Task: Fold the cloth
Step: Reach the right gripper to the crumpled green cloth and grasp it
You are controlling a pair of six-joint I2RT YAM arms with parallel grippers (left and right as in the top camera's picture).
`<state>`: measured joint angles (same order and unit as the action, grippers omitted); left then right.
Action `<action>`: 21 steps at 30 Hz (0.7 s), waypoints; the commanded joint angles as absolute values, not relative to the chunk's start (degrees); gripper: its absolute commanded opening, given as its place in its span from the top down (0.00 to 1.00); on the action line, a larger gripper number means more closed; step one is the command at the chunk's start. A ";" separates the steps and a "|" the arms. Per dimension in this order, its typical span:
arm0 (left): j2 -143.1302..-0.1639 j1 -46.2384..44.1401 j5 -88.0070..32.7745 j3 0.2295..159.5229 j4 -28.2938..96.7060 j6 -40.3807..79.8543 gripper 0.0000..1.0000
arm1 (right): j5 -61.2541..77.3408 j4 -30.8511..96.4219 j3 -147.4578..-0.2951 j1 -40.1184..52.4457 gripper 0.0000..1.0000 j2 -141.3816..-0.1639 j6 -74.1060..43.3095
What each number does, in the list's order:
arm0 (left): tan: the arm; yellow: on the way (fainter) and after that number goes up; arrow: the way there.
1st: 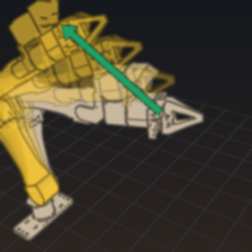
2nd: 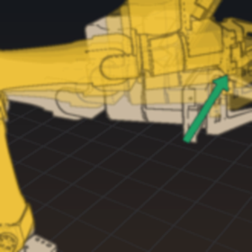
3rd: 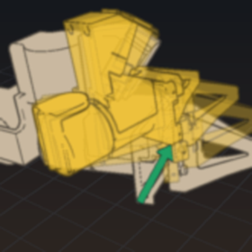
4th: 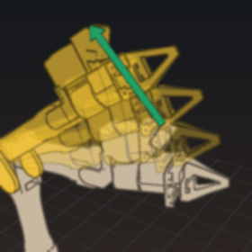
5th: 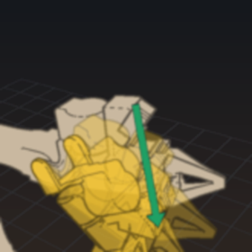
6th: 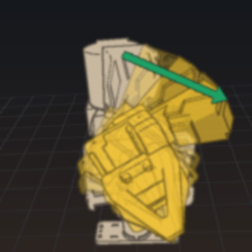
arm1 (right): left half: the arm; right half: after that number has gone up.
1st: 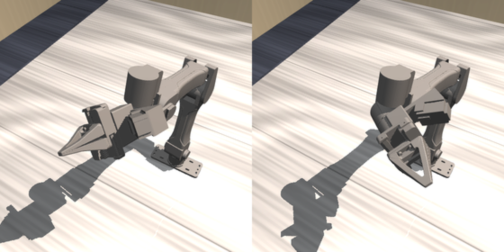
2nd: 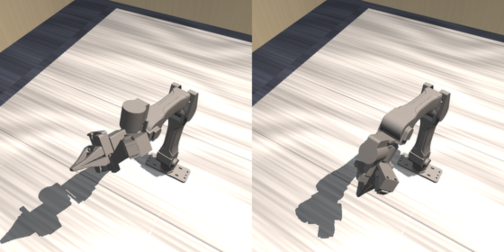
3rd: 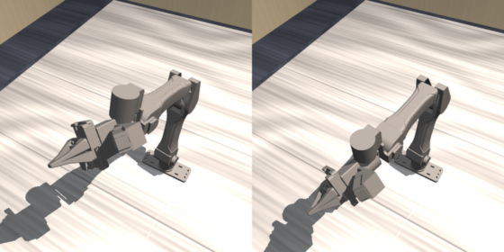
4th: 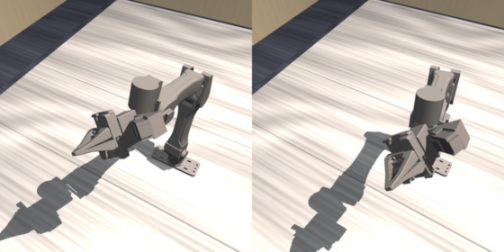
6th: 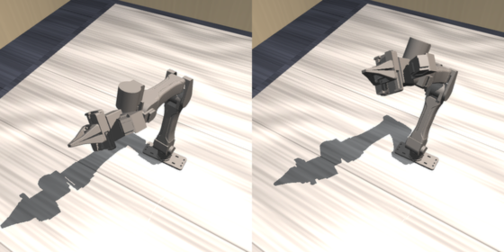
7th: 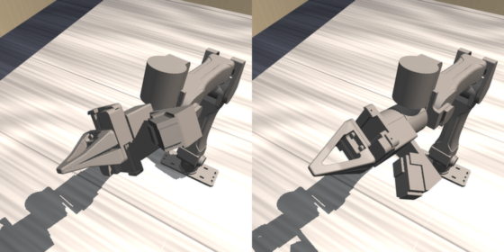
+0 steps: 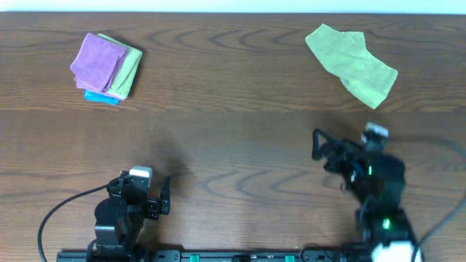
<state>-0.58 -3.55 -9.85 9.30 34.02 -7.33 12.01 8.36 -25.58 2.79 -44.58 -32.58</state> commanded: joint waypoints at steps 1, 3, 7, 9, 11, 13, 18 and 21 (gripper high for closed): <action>-0.25 -3.79 -9.21 8.88 33.80 -6.85 0.05 | 11.44 12.58 -38.24 2.52 0.01 -55.92 -22.17; -0.25 -3.77 -9.21 8.88 33.80 -6.85 0.05 | 9.04 16.88 -44.71 2.52 0.01 -61.91 -18.92; -0.25 -3.77 -9.21 8.88 33.80 -6.85 0.05 | -0.14 26.72 -57.95 2.39 0.01 -73.95 -14.00; -0.25 -3.79 -9.21 8.88 33.80 -6.85 0.05 | -4.64 30.74 -63.46 1.74 0.01 -79.57 -13.10; -0.25 -3.79 -9.21 8.88 33.80 -6.85 0.05 | -8.62 34.02 -68.12 0.58 0.01 -84.97 -13.13; -0.25 -3.79 -9.21 8.88 33.80 -6.85 0.05 | -10.57 35.88 -71.11 -0.73 0.01 -88.88 -13.19; -0.25 -3.79 -9.21 8.88 33.80 -6.85 0.05 | -9.34 38.61 -76.20 -5.96 0.01 -96.95 -14.39; -0.25 -3.79 -9.21 8.88 33.80 -6.85 0.05 | -3.55 37.67 -76.99 -9.76 0.01 -100.53 -16.14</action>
